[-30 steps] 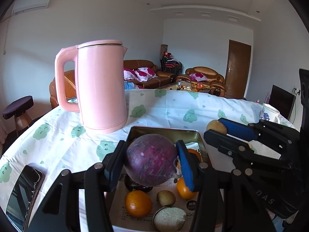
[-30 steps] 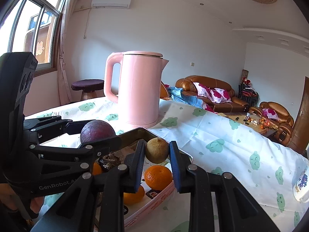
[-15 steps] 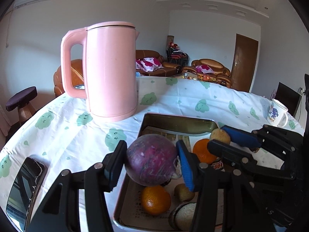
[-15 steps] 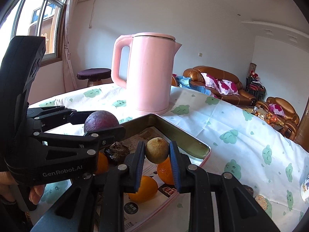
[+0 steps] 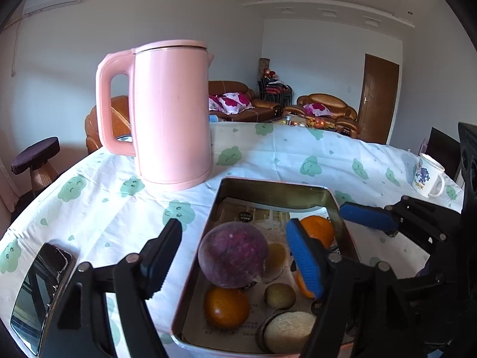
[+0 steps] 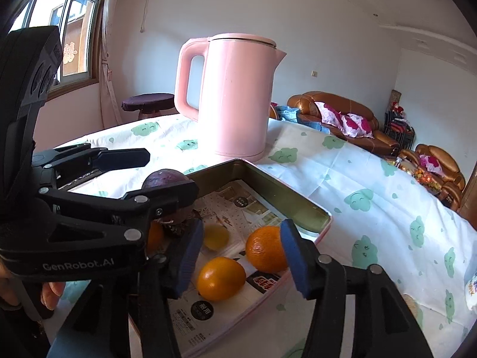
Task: Organize fruits
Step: 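Open both tools to drop the purple and brown fruits into the tin box, then move both open tools back to the two cakes on the table, then close the right tool on the coconut-topped cake while the left tool grasps the chocolate cake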
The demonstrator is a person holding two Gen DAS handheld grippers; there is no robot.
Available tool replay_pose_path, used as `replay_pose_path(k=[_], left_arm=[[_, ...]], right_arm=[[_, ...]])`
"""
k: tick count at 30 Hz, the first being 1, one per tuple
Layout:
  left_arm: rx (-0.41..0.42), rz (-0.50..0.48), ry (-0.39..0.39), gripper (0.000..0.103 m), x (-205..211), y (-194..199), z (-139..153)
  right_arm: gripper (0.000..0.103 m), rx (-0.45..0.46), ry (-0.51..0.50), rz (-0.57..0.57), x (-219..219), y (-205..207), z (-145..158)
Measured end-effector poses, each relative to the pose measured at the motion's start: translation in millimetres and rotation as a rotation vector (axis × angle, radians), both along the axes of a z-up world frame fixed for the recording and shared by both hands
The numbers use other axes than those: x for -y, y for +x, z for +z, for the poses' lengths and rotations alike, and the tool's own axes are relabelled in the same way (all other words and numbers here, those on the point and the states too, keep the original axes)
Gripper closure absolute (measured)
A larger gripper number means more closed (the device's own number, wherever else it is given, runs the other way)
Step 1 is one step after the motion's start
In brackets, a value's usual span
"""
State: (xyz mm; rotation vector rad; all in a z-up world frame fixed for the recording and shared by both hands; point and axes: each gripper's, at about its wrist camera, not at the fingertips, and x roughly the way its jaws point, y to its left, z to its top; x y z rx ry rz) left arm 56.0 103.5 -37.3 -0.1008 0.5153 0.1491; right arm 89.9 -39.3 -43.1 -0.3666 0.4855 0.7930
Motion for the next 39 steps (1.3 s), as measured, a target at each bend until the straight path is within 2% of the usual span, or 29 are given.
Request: replay_pose_path(k=[4, 7, 9, 12, 15, 21, 27, 33, 35, 36, 39], left_arm=[[0.021, -0.02, -0.006, 0.022, 12.6, -2.1, 7.7], [0.037, -0.047, 0.009, 0.015, 29.7, -2.2, 12.4], [0.041, -0.077, 0.026, 0.015, 44.2, -0.2, 14.6], [0.034, -0.125, 0.046, 0.011, 66.8, 5.2, 16.0], [0.024, -0.17, 0.064, 0.009, 89.8, 13.2, 15.2], [0.006, -0.216, 0.095, 0.008, 120.9, 27.5, 7.7], [-0.011, -0.22, 0.114, 0.006, 125.8, 36.1, 2.0], [-0.032, -0.162, 0.19, 0.006, 124.8, 40.4, -0.3], [-0.043, -0.158, 0.198, 0.006, 122.9, 42.8, -1.2], [-0.044, -0.146, 0.21, 0.006, 122.0, 43.7, -1.4], [-0.053, -0.115, 0.23, 0.006, 117.0, 47.1, -4.1]], right_arm=[[0.046, 0.03, 0.005, -0.052, 29.5, 2.4, 12.4], [0.046, 0.047, 0.001, -0.122, 64.2, 10.9, 19.8], [0.046, 0.045, -0.003, -0.174, 91.4, 19.2, 21.3], [0.046, 0.018, -0.003, -0.245, 127.8, 34.0, 18.7], [0.046, -0.052, 0.015, -0.292, 152.0, 50.0, 11.3], [0.046, -0.165, 0.013, -0.269, 153.5, 65.9, -5.1], [0.046, -0.227, 0.002, -0.268, 150.6, 75.4, -17.8], [0.046, -0.275, -0.012, -0.267, 150.0, 82.5, -24.4], [0.054, -0.306, -0.028, -0.268, 148.5, 86.3, -28.7], [0.062, -0.315, -0.028, -0.268, 149.0, 87.1, -29.8], [0.063, -0.315, -0.013, -0.281, 153.6, 86.2, -29.3]])
